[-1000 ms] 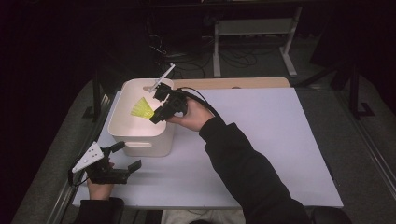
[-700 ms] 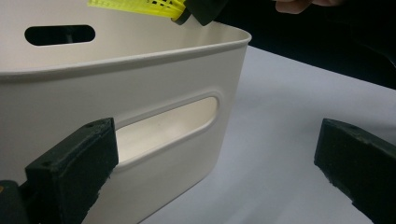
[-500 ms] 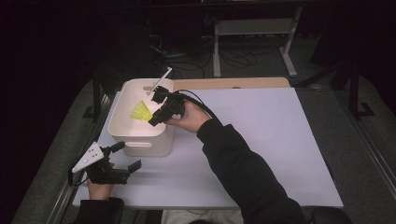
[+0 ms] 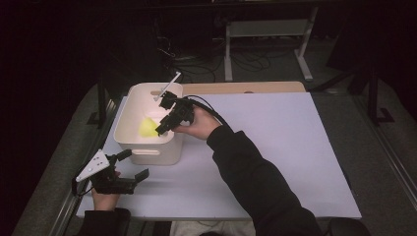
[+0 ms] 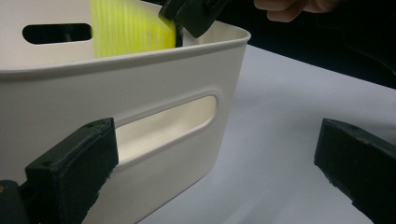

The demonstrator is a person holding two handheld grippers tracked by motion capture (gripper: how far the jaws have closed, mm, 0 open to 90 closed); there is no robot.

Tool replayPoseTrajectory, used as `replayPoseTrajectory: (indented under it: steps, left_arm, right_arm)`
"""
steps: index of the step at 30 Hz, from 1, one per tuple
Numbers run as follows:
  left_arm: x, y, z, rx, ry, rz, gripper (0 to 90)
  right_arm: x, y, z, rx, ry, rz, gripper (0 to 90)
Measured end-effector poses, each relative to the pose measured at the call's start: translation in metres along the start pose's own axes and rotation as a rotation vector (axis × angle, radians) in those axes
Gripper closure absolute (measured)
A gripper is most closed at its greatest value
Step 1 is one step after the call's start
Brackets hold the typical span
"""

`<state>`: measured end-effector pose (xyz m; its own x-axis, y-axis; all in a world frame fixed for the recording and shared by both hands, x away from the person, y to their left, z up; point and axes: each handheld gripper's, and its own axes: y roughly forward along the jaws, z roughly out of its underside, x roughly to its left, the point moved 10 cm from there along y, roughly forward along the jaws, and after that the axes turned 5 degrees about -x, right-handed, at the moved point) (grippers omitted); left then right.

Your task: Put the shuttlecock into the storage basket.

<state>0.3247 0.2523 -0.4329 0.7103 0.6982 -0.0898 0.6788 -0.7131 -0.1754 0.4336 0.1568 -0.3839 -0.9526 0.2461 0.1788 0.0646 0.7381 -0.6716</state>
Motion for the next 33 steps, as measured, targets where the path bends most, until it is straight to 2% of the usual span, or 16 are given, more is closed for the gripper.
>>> replayPoseTrajectory:
  steps: [3, 4, 9, 12, 13, 14, 19, 20, 25, 30, 33]
  left_arm:
    - [0.0, 0.0, 0.0, -0.001, -0.001, -0.001, 0.0]
    - [0.0, 0.0, 0.0, -0.001, 0.0, -0.001, 0.0]
    - [0.0, 0.0, 0.0, 0.0, -0.001, -0.001, 0.0]
    - [0.0, 0.0, 0.0, -0.001, -0.002, 0.0, 0.0]
    - [0.0, 0.0, 0.0, -0.001, -0.002, 0.0, 0.0]
    - [0.0, 0.0, 0.0, -0.002, -0.002, 0.001, 0.0]
    - [0.0, 0.0, 0.0, -0.002, -0.002, -0.001, 0.0]
    - [0.0, 0.0, 0.0, -0.002, -0.001, -0.001, 0.0]
    - [0.0, 0.0, 0.0, -0.001, -0.002, -0.002, 0.0]
    - [0.0, 0.0, 0.0, -0.001, -0.002, -0.002, 0.0]
    - [0.0, 0.0, 0.0, -0.001, -0.003, -0.003, 0.0]
  right_arm:
    - [-0.001, -0.001, 0.0, -0.002, -0.003, 0.005, 53.2]
    - [-0.002, -0.004, -0.001, -0.008, -0.005, 0.015, 49.4]
    - [-0.004, -0.009, -0.002, -0.015, -0.006, 0.041, 43.3]
    - [-0.005, -0.014, -0.002, -0.014, -0.013, 0.049, 32.9]
    - [-0.005, -0.014, -0.002, -0.014, -0.013, 0.049, 32.9]
    - [-0.005, -0.016, -0.002, -0.018, -0.017, 0.05, 28.3]
    - [-0.004, -0.021, -0.003, -0.035, -0.018, 0.056, 20.0]
    - [-0.005, -0.023, -0.003, -0.046, -0.02, 0.063, 15.8]
    - [-0.005, -0.031, -0.004, -0.07, -0.024, 0.064, 12.3]
    - [-0.006, -0.042, -0.005, -0.1, -0.022, 0.079, 0.4]
    - [-0.006, -0.046, -0.005, -0.108, -0.024, 0.082, 0.0]
